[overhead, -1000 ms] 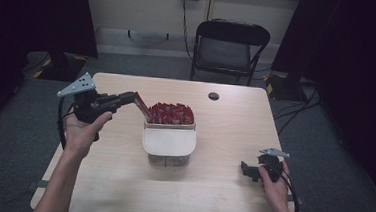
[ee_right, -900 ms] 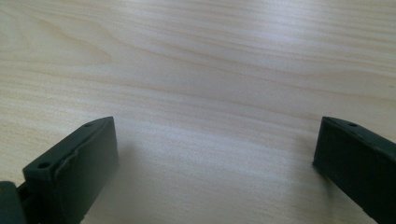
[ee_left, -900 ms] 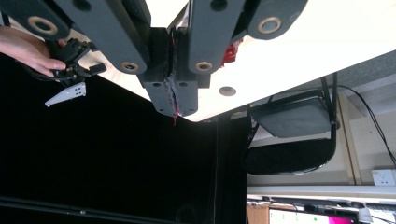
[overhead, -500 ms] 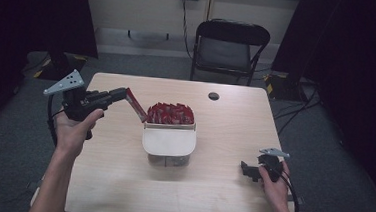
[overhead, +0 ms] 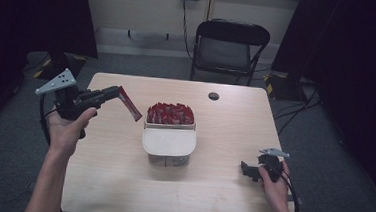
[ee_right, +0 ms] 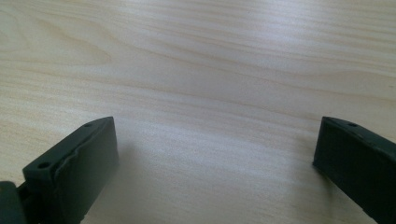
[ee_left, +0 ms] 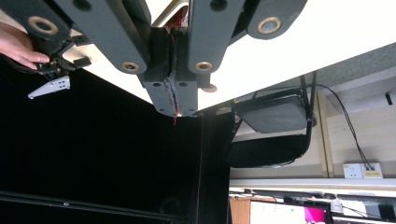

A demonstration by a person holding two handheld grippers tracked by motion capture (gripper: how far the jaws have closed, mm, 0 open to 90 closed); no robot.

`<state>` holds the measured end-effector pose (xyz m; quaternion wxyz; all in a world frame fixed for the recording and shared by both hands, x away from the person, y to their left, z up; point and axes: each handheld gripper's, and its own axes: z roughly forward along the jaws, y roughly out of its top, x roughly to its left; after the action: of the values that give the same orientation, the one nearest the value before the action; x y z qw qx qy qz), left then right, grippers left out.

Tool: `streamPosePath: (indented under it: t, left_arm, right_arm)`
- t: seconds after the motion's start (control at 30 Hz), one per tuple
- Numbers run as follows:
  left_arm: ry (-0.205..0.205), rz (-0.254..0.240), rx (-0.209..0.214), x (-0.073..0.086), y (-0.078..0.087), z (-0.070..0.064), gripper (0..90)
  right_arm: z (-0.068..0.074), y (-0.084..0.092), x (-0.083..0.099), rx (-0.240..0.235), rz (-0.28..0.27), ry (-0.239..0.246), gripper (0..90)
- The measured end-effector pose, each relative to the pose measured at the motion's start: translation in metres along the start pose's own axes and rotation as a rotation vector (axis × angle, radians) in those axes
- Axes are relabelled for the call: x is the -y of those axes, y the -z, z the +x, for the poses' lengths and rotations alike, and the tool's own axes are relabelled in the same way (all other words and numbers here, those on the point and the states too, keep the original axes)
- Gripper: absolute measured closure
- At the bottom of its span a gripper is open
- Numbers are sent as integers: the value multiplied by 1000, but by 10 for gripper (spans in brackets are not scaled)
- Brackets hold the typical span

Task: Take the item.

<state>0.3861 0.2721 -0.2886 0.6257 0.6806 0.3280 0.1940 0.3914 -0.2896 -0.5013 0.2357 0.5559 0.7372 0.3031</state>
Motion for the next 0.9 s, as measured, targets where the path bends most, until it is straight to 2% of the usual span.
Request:
streamPosePath:
  t: [0.27, 0.37, 0.7, 0.9]
  left_arm:
    - [-1, 21, -26, 4, -1, 6, 886]
    - [-12, 40, -54, 6, -3, 8, 886]
    - [12, 68, -76, 19, -9, 22, 886]
    - [26, 117, -91, 33, -13, 30, 887]
  right_arm:
    - [0, 0, 0, 0, 0, 0, 0]
    - [0, 0, 0, 0, 0, 0, 0]
    - [0, 0, 0, 0, 0, 0, 0]
    - [0, 0, 0, 0, 0, 0, 0]
